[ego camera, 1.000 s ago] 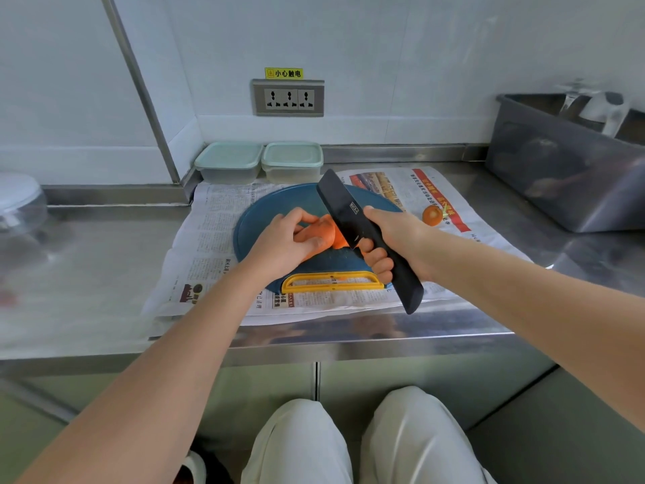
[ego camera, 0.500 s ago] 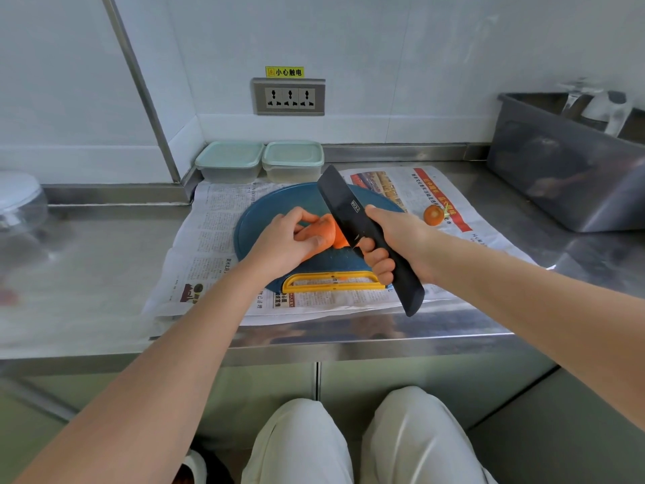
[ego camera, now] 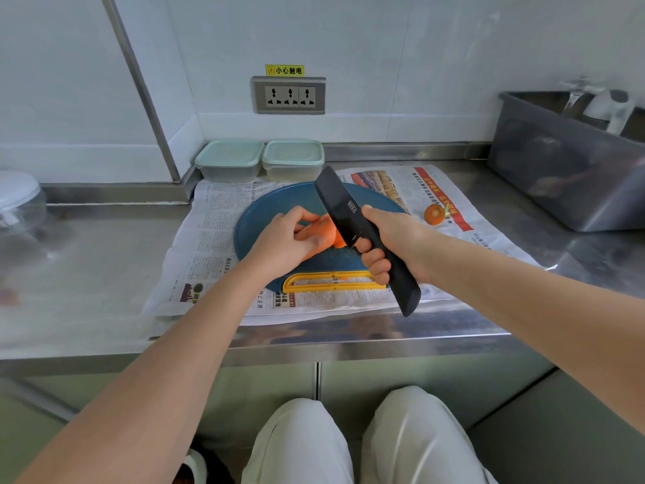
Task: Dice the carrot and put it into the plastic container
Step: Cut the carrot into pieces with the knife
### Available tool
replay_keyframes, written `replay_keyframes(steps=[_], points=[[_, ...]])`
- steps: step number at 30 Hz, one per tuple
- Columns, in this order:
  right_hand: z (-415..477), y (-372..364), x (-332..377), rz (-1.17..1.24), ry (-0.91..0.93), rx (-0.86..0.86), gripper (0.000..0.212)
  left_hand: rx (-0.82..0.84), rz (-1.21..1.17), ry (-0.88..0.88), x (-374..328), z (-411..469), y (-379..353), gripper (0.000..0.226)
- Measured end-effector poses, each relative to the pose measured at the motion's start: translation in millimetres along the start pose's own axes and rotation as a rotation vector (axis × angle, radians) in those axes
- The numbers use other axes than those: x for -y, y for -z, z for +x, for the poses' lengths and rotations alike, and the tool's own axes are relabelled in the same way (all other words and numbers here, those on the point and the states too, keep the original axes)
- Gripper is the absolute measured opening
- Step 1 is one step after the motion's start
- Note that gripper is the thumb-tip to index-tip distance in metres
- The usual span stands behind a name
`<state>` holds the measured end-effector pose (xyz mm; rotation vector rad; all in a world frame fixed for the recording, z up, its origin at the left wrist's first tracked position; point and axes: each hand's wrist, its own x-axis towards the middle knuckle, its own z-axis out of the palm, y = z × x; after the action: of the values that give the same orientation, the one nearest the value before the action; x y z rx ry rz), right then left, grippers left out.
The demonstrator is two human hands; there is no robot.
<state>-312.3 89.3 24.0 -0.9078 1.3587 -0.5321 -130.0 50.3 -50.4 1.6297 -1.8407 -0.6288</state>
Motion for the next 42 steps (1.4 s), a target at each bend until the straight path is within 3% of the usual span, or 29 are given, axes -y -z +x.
replay_keyframes(steps=[13, 27, 36, 42], points=[[0, -1, 1, -0.043, 0.012, -0.028, 0.056, 0.002, -0.003, -0.006, -2, -1, 1, 0.039], [6, -21, 5, -0.262, 0.004, -0.191, 0.050, -0.014, 0.037, -0.049, -7, -6, 0, 0.039], [20, -26, -4, -0.170, -0.142, -0.121, 0.055, -0.020, -0.007, -0.087, -5, -7, -2, 0.037], [30, -26, -6, -0.105, -0.141, -0.106, 0.055, -0.019, -0.033, -0.060, 1, 1, -1, 0.039]])
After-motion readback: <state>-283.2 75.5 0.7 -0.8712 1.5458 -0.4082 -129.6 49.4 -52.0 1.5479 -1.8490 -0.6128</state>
